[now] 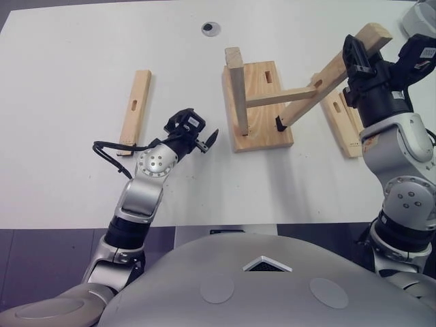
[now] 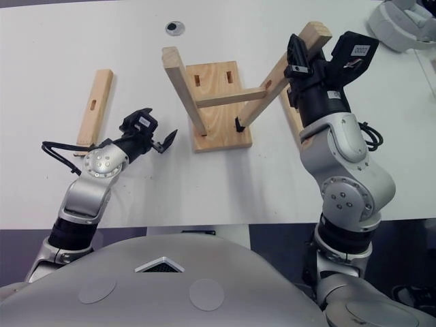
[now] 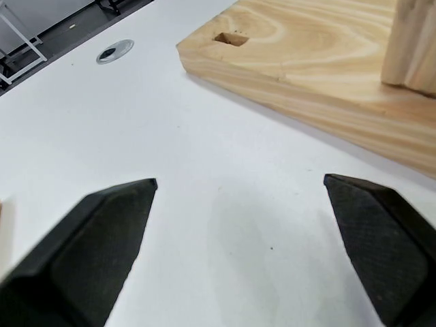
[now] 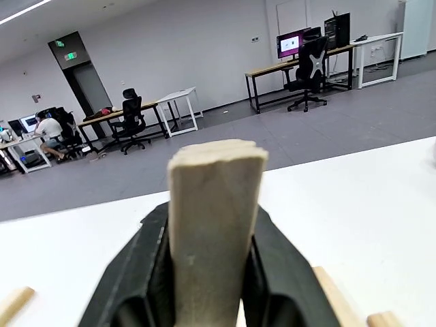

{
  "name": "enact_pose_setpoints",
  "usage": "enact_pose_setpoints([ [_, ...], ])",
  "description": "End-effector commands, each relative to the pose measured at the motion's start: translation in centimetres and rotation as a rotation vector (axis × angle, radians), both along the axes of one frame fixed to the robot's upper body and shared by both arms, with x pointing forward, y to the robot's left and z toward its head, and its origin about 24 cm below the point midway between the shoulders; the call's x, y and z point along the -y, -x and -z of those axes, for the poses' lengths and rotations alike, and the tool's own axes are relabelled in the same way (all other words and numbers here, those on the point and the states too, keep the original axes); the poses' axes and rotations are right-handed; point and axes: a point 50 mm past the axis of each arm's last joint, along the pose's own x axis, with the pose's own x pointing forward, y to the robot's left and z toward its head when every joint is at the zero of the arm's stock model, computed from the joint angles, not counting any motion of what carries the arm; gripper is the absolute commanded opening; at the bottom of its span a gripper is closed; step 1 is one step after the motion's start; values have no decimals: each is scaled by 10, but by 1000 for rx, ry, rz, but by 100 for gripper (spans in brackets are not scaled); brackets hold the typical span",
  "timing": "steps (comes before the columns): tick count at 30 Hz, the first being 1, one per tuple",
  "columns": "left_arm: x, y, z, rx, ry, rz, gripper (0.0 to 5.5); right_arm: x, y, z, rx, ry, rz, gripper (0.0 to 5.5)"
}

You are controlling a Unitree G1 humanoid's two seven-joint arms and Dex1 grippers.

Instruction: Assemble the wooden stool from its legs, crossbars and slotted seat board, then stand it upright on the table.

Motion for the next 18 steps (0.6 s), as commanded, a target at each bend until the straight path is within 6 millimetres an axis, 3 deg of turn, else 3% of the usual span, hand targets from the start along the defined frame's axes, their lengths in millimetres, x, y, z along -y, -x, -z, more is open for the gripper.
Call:
enact_pose_setpoints([
  [1, -10, -17, -12, 64, 11, -36, 452, 5, 6, 32, -156, 207, 11, 111],
  [4, -15, -22, -15, 88, 14, -64, 452, 3, 13, 35, -112, 234, -2, 115],
  [8, -13, -21, -15, 88, 25, -57, 452, 14, 19, 37, -57, 79, 73, 115],
  [12, -15, -17, -13, 81, 22, -70, 452, 19, 15, 42, -62, 30, 58, 114],
  [16, -13, -14, -13, 91, -37, -27, 452, 8, 12, 43, -91, 192, -62, 114],
  [18, -12, -16, -26, 134, -42, -21, 452, 6, 11, 46, -123, 261, -96, 115],
])
